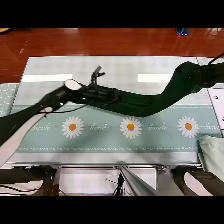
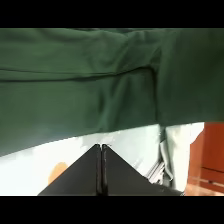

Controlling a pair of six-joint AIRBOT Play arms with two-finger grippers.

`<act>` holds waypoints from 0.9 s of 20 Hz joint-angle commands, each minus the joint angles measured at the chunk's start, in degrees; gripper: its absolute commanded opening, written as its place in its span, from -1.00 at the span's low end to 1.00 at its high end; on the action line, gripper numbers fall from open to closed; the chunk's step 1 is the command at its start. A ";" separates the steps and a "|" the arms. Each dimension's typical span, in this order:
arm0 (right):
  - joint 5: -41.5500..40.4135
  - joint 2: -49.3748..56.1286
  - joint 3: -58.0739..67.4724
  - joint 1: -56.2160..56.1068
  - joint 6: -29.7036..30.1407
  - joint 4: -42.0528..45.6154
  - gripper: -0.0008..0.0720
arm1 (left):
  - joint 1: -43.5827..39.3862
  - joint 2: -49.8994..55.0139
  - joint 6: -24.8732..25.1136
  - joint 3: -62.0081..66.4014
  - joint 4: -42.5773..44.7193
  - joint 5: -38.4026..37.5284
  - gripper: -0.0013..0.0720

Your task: Fold the shirts.

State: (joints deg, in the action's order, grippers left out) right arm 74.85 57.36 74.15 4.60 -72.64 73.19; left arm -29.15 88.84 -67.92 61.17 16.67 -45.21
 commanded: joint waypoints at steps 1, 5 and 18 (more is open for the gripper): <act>1.49 -1.60 0.04 -4.11 -2.82 3.80 -0.87 | -5.22 2.71 -0.72 0.07 -3.89 4.00 -0.92; 3.10 -4.44 0.04 -7.48 -5.07 6.49 -0.87 | -8.33 5.35 -0.74 0.07 -5.46 4.33 -0.92; 6.08 -10.27 0.04 -8.72 -7.74 4.94 -0.87 | -17.90 14.03 -0.48 8.35 -15.72 7.10 -0.92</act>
State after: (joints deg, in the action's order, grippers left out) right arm 80.73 47.55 74.15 -4.08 -80.07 78.22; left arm -46.39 102.04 -68.66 67.99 1.65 -39.16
